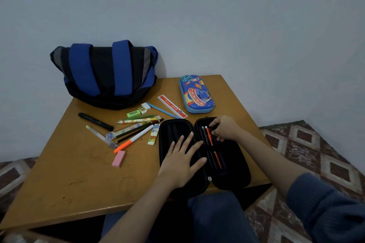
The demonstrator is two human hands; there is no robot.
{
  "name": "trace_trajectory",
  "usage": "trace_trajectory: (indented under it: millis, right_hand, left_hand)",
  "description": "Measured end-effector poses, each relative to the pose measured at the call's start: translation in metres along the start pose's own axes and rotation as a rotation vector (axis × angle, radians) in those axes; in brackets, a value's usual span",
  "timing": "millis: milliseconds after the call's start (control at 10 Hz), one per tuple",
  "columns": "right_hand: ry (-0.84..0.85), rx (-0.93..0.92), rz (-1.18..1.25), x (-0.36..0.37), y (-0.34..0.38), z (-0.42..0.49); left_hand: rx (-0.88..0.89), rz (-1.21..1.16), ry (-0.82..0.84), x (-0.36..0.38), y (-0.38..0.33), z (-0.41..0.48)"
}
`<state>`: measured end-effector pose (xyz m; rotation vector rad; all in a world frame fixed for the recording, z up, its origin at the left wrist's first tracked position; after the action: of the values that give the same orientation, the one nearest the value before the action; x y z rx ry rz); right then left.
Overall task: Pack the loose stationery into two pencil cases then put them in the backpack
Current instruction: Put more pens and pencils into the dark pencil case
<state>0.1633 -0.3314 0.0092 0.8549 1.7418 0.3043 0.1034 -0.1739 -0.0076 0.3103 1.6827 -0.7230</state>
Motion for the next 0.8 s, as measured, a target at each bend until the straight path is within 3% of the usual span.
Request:
trace_trajectory:
  millis: [200, 300, 400, 600, 800]
  right_hand:
    - [-0.041, 0.012, -0.031, -0.004, 0.001, -0.002]
    - [-0.165, -0.049, -0.065, -0.017, 0.015, -0.001]
    - [-0.229, -0.149, -0.084, -0.020, 0.041, -0.004]
    - [-0.199, -0.348, -0.030, 0.010, 0.106, -0.016]
    - [-0.138, -0.494, -0.063, 0.059, 0.169, -0.026]
  left_hand:
    - [0.016, -0.117, -0.026, -0.004, 0.000, 0.000]
    - [-0.006, -0.451, -0.149, -0.029, 0.009, -0.008]
    - [-0.077, -0.485, -0.307, -0.057, 0.043, -0.026]
    - [-0.493, -0.286, -0.434, -0.068, 0.175, -0.089]
    - [-0.792, -0.310, -0.537, -0.066, 0.231, -0.133]
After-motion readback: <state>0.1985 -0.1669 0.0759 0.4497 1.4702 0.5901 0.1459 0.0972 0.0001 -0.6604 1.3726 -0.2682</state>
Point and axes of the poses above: each hand's wrist, its own z-axis towards the middle knuckle, its own x-axis out of the palm, y = z × x, the point moved 10 cm from there along z, towards the middle knuckle, and after that the axes turned 1 degree about y, right-handed, at the moved point
